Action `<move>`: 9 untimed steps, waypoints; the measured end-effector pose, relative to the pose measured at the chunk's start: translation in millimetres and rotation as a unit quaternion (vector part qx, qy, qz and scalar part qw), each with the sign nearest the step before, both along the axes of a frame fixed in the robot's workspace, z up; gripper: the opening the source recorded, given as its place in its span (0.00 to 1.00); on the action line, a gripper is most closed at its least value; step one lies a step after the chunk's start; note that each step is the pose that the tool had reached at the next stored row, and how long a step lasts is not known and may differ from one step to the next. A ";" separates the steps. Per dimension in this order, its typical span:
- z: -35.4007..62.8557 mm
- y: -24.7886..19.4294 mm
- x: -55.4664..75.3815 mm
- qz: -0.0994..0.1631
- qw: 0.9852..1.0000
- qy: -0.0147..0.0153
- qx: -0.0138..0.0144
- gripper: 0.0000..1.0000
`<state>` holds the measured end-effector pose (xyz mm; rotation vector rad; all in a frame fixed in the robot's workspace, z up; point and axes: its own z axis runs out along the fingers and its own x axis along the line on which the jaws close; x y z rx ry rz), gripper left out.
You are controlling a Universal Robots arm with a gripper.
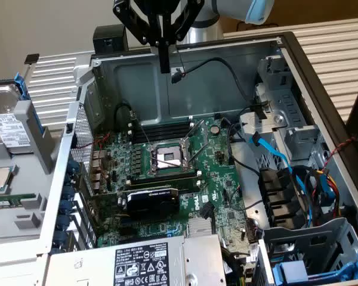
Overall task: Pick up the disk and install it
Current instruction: 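Reach for the disk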
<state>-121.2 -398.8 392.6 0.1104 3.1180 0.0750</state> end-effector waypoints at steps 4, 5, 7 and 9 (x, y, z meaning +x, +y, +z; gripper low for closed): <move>0.0 0.0 0.0 0.000 1.000 0.000 0.000 0.11; 0.0 0.0 0.0 0.000 1.000 0.000 0.000 0.11; 0.0 0.0 0.0 0.000 1.000 0.000 0.000 0.11; 0.0 0.0 0.0 0.000 1.000 0.000 0.000 0.11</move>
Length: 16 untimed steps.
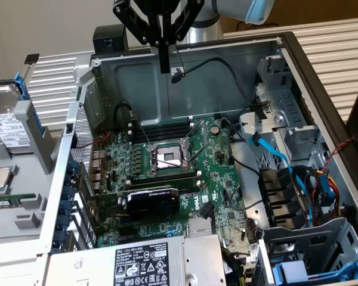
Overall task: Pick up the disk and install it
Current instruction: 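Reach for the disk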
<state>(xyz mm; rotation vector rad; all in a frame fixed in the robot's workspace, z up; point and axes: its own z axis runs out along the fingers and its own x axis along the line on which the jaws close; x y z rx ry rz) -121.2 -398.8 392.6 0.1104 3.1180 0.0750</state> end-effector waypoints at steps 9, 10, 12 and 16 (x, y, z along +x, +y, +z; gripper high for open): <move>0.0 0.1 -6.6 0.000 1.000 0.000 0.000 0.11; 0.0 0.3 -8.5 0.000 1.000 0.000 0.000 0.11; 0.0 1.2 -14.2 0.000 1.000 0.000 0.000 0.11; 0.0 5.8 -26.5 0.000 1.000 0.000 0.000 0.11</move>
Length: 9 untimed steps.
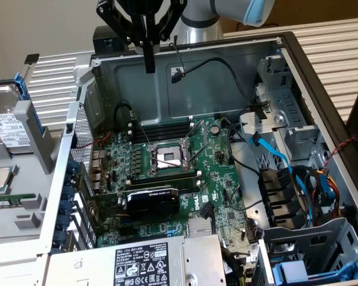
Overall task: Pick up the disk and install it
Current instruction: 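Reach for the disk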
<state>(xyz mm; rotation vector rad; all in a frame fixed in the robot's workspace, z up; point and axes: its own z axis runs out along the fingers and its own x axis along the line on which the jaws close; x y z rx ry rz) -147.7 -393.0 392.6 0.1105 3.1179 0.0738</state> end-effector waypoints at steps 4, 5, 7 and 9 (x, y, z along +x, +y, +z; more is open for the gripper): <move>0.0 8.5 -9.5 0.000 1.000 0.000 -0.001 0.11; 0.1 10.2 -12.1 0.000 1.000 0.000 -0.001 0.11; 0.0 13.4 -18.4 0.000 1.000 0.000 -0.002 0.11; 0.0 16.5 -24.9 0.000 1.000 0.000 -0.002 0.11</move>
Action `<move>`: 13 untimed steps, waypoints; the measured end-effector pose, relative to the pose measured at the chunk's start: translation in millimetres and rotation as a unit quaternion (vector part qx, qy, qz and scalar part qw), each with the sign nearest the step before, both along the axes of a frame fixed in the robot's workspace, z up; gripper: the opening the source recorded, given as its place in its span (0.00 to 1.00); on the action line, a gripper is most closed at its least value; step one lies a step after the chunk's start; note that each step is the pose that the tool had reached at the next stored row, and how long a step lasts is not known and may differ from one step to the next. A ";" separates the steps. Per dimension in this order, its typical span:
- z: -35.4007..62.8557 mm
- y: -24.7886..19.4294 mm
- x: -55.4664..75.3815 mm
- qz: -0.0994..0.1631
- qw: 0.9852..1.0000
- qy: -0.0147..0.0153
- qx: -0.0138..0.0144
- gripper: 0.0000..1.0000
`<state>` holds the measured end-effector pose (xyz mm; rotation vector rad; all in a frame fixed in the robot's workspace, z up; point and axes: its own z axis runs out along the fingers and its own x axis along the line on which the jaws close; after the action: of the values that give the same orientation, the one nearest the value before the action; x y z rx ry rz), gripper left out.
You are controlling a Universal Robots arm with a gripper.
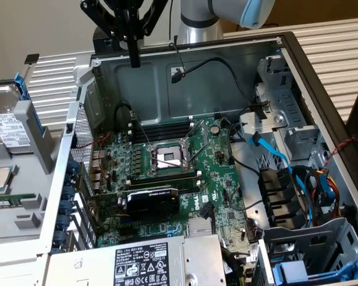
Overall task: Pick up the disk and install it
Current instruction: 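Reach for the disk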
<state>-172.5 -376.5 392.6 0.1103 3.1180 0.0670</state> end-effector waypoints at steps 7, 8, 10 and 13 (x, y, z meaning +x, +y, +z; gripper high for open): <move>0.0 10.3 -22.8 0.000 1.000 0.000 -0.001 0.11; 0.1 11.6 -26.2 0.000 1.000 0.000 -0.002 0.11; 0.0 14.0 -33.1 0.000 1.000 0.000 -0.002 0.11; 0.0 17.0 -45.0 0.000 1.000 0.000 -0.003 0.11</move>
<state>-217.6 -359.6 392.6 0.1103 3.1180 0.0585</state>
